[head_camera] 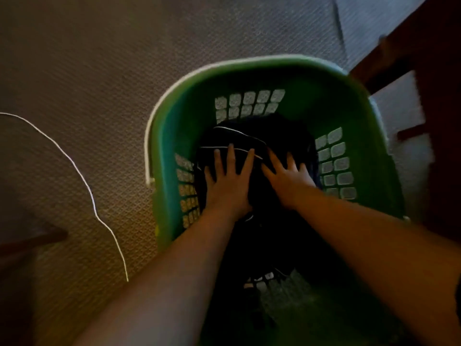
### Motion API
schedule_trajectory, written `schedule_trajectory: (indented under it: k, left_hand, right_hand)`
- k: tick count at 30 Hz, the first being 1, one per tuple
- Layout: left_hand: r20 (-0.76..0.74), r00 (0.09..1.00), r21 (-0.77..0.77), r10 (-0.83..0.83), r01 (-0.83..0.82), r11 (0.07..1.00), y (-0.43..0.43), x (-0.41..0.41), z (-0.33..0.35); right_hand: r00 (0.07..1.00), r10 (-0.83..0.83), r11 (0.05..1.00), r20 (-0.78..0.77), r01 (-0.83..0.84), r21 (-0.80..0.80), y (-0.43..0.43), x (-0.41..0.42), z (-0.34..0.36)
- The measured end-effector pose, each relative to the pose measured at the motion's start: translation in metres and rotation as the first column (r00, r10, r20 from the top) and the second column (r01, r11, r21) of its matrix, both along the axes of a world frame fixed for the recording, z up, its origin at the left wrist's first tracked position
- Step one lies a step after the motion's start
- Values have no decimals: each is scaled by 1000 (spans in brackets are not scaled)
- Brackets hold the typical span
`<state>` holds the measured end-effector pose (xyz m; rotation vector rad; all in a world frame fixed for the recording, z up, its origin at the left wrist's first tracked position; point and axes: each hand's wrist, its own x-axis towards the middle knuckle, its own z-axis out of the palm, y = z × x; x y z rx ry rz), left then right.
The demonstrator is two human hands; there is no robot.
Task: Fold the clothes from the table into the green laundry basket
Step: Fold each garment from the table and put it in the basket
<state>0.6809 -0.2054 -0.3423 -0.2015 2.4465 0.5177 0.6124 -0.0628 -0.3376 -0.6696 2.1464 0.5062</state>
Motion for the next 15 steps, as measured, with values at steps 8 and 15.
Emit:
schedule_trajectory:
  k: [8,15]
  left_hand:
    - [227,960,-81,164,-149,986,19,6,-130]
    - [252,948,-63,193,-183,981,10,-17,-198]
  right_hand:
    - [999,-40,997,16,41,-59,8,23,-126]
    - [996,-33,997,77,39,-71,-7,-11,-186]
